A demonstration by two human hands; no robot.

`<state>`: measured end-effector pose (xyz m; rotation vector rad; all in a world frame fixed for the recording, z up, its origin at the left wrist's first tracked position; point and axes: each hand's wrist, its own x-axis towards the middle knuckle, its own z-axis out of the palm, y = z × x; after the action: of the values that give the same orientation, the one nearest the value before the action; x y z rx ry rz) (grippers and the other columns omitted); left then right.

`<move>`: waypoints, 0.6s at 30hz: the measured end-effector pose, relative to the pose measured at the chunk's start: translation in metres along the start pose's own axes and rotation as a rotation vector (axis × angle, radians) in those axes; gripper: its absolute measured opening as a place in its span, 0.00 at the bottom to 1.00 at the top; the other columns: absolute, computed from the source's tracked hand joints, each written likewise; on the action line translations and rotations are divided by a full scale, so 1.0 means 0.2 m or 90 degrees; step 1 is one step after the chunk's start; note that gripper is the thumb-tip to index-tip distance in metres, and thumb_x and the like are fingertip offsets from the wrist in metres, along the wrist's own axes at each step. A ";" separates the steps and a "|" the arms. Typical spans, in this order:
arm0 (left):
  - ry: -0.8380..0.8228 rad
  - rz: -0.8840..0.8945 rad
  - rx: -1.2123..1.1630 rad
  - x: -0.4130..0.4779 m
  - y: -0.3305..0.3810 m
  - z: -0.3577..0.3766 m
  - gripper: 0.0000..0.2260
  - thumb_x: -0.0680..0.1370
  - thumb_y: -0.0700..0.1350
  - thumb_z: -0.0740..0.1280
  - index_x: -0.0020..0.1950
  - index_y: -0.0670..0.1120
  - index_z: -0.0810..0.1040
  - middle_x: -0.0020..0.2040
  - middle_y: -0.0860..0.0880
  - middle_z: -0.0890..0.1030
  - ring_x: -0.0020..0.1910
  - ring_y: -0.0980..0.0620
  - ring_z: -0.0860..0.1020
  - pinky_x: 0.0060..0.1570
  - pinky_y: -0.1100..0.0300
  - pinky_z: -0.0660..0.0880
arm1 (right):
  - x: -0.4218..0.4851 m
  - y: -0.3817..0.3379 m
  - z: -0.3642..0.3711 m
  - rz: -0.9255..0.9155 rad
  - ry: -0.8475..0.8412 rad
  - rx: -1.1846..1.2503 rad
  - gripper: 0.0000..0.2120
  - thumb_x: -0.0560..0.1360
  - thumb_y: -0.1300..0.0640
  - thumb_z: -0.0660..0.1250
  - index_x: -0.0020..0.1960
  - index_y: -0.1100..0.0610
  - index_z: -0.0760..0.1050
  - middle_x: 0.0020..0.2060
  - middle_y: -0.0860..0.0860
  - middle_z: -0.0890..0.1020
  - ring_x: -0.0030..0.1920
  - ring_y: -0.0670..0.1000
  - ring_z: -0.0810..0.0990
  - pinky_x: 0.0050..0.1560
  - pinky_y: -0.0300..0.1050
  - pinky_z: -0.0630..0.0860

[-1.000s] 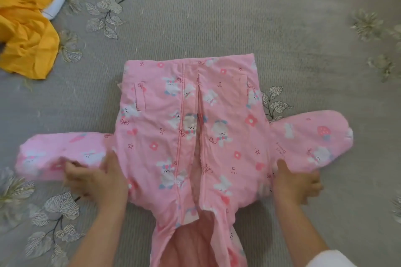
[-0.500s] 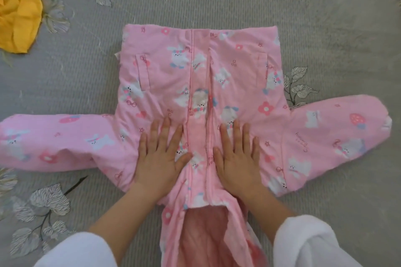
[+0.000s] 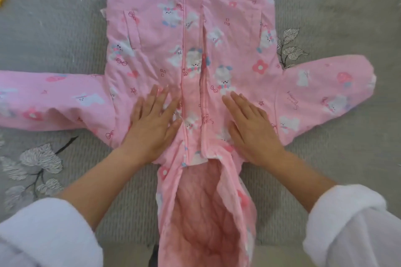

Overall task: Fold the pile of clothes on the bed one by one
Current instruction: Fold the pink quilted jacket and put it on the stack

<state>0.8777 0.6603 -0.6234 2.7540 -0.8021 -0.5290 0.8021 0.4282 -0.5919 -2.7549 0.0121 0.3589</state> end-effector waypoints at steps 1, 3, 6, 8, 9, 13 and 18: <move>0.035 0.072 0.003 -0.08 -0.01 -0.02 0.24 0.81 0.53 0.49 0.76 0.48 0.60 0.78 0.46 0.56 0.77 0.46 0.50 0.73 0.48 0.48 | -0.10 0.02 -0.01 -0.041 0.036 -0.020 0.28 0.76 0.58 0.54 0.76 0.56 0.59 0.74 0.55 0.63 0.74 0.56 0.62 0.68 0.55 0.63; 0.091 0.212 0.011 -0.28 -0.05 0.00 0.21 0.79 0.44 0.54 0.73 0.43 0.65 0.75 0.43 0.63 0.75 0.45 0.57 0.72 0.47 0.56 | -0.31 0.09 0.01 -0.131 0.067 -0.065 0.31 0.72 0.60 0.56 0.75 0.58 0.58 0.73 0.57 0.65 0.72 0.56 0.64 0.66 0.57 0.65; 0.046 0.333 0.031 -0.55 -0.11 0.05 0.26 0.73 0.37 0.56 0.72 0.43 0.62 0.74 0.42 0.64 0.75 0.45 0.57 0.71 0.47 0.58 | -0.59 0.16 0.10 -0.275 0.012 -0.173 0.41 0.66 0.58 0.67 0.75 0.58 0.55 0.75 0.57 0.59 0.75 0.56 0.57 0.68 0.59 0.60; -0.019 0.379 0.066 -0.63 -0.12 0.09 0.28 0.72 0.39 0.58 0.73 0.43 0.61 0.73 0.40 0.65 0.74 0.44 0.61 0.70 0.46 0.60 | -0.69 0.14 0.15 -0.327 -0.065 -0.223 0.49 0.60 0.52 0.76 0.74 0.59 0.56 0.75 0.54 0.55 0.76 0.56 0.51 0.71 0.57 0.55; -0.047 0.391 0.090 -0.64 -0.11 0.10 0.28 0.73 0.42 0.59 0.74 0.43 0.60 0.73 0.41 0.65 0.73 0.43 0.63 0.70 0.46 0.60 | -0.70 0.12 0.18 -0.335 -0.076 -0.231 0.50 0.59 0.49 0.77 0.74 0.59 0.57 0.75 0.54 0.55 0.77 0.56 0.48 0.72 0.57 0.52; -0.097 0.385 0.115 -0.58 -0.06 0.11 0.31 0.71 0.53 0.60 0.73 0.46 0.64 0.72 0.45 0.67 0.71 0.43 0.65 0.69 0.48 0.60 | -0.60 0.07 0.18 -0.371 -0.040 -0.155 0.32 0.64 0.45 0.71 0.67 0.51 0.73 0.70 0.56 0.69 0.72 0.58 0.64 0.69 0.58 0.60; -0.139 0.257 -0.148 -0.53 -0.03 0.05 0.16 0.72 0.41 0.63 0.57 0.43 0.82 0.59 0.42 0.81 0.62 0.42 0.76 0.60 0.49 0.71 | -0.47 -0.01 0.05 -0.212 -0.112 0.089 0.16 0.74 0.47 0.66 0.52 0.59 0.81 0.53 0.55 0.83 0.55 0.56 0.81 0.53 0.50 0.77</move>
<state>0.7941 0.7222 -0.6050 2.2653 -1.2229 -0.7863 0.7088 0.4291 -0.5766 -2.5186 -0.4437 0.4848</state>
